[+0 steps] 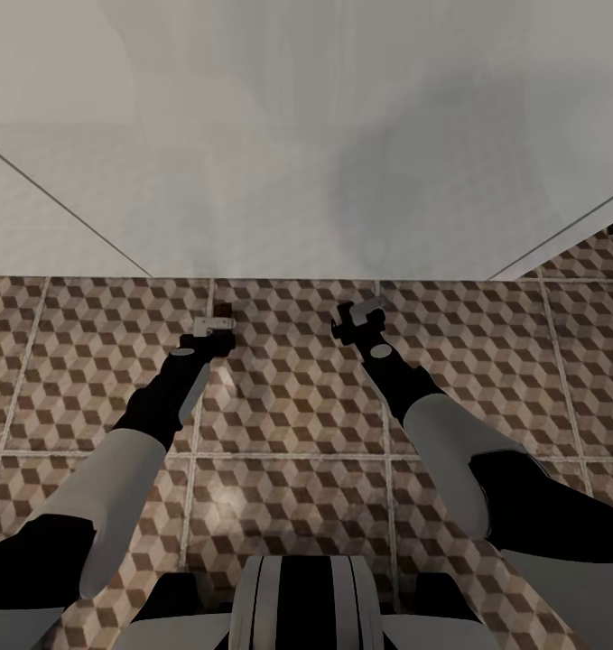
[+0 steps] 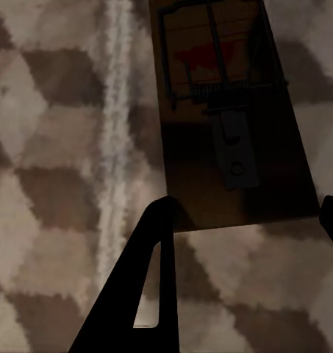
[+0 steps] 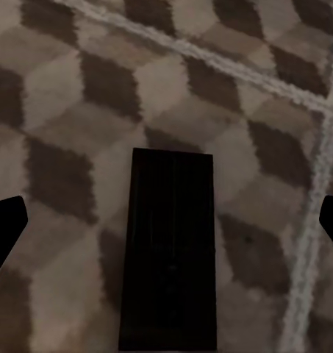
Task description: Take the four mousetraps from the cabinet in the bathroom and place them on the bathroom floor. Make sure all four end up on the same floor surface, and ensure that at least two of them are either under or directly next to the same bathroom sink.
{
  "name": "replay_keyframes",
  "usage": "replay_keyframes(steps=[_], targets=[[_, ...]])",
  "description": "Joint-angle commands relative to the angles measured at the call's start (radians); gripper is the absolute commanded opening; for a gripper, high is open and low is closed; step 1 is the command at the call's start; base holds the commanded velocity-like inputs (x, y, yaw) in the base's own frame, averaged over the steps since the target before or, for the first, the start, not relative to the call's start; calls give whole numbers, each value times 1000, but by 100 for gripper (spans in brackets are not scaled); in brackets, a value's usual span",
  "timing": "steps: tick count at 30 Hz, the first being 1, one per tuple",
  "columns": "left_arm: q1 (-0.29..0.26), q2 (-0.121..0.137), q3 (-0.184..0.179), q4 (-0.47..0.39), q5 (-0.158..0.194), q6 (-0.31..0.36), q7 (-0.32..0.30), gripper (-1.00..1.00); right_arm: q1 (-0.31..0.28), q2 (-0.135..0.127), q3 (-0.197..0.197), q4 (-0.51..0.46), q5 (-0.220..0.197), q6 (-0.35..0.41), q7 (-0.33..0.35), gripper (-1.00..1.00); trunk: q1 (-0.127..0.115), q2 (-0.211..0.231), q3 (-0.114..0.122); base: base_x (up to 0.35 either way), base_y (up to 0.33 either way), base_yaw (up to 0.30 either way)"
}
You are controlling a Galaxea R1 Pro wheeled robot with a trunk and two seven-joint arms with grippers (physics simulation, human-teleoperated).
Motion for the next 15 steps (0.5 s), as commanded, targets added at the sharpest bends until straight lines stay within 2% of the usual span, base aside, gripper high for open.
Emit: replay_keyframes(steps=[1,15], targets=[[0,0,-4,-1,6,8,9,-100,0,0,3,1,7,-1,-8,100,0,0,0,0,0,0],[-2,1,-5,-1,6,12,12,-100,-1,0,4,2,7,-1,-8,100,0,0,0,0,0,0]])
